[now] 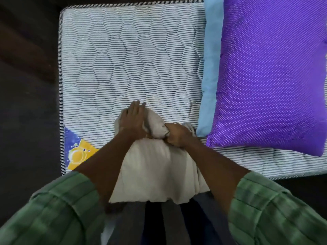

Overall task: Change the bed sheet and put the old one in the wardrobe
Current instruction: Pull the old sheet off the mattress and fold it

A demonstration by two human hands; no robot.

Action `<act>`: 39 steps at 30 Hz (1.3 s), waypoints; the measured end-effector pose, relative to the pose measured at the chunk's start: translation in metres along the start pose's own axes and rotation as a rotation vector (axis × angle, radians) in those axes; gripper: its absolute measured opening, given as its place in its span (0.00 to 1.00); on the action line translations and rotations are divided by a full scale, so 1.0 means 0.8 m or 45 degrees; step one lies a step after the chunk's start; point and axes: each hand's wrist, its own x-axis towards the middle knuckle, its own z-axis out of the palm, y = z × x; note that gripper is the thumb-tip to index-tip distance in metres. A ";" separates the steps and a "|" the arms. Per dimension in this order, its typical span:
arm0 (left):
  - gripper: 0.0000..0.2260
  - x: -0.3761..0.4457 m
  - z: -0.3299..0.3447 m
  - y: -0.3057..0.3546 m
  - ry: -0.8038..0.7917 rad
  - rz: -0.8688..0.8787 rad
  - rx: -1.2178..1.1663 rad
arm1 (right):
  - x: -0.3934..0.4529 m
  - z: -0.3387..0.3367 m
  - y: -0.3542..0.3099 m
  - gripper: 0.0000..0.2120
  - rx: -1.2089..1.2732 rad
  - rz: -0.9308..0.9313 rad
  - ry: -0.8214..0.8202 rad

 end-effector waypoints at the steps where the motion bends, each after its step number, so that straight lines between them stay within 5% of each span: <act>1: 0.47 -0.004 0.001 -0.008 -0.075 0.058 0.066 | -0.008 0.001 -0.007 0.21 -0.035 -0.041 0.002; 3: 0.33 -0.013 -0.013 -0.022 -0.219 0.140 0.188 | -0.018 -0.012 -0.023 0.19 -0.099 -0.097 0.023; 6: 0.21 -0.015 -0.068 -0.037 -0.086 0.121 0.106 | -0.021 -0.060 -0.051 0.22 -0.190 -0.089 0.139; 15: 0.16 -0.018 -0.301 -0.071 0.753 -0.032 0.096 | -0.024 -0.263 -0.178 0.17 -0.572 -0.133 0.893; 19: 0.18 -0.044 -0.362 -0.076 0.924 -0.062 0.026 | -0.036 -0.303 -0.208 0.20 -0.572 -0.150 1.169; 24: 0.17 -0.115 -0.271 -0.075 0.536 0.218 0.057 | -0.087 -0.208 -0.180 0.20 -0.553 -0.139 0.839; 27: 0.25 -0.174 -0.153 -0.074 0.170 0.543 -0.068 | -0.138 -0.102 -0.145 0.19 -0.624 -0.139 0.398; 29: 0.27 -0.207 -0.100 -0.066 -0.241 0.553 0.021 | -0.165 -0.040 -0.119 0.21 -0.625 -0.139 0.053; 31: 0.26 -0.215 -0.069 -0.058 -0.436 0.476 0.056 | -0.174 -0.005 -0.096 0.26 -0.661 -0.106 -0.226; 33: 0.24 -0.198 -0.052 -0.047 -0.356 0.395 0.003 | -0.161 -0.004 -0.086 0.23 -0.597 -0.100 -0.185; 35: 0.23 -0.166 -0.053 -0.039 -0.169 0.327 -0.095 | -0.132 -0.023 -0.085 0.19 -0.561 -0.104 0.077; 39: 0.34 -0.085 -0.065 -0.032 0.102 0.210 -0.106 | -0.052 -0.061 -0.087 0.42 -0.564 -0.035 0.352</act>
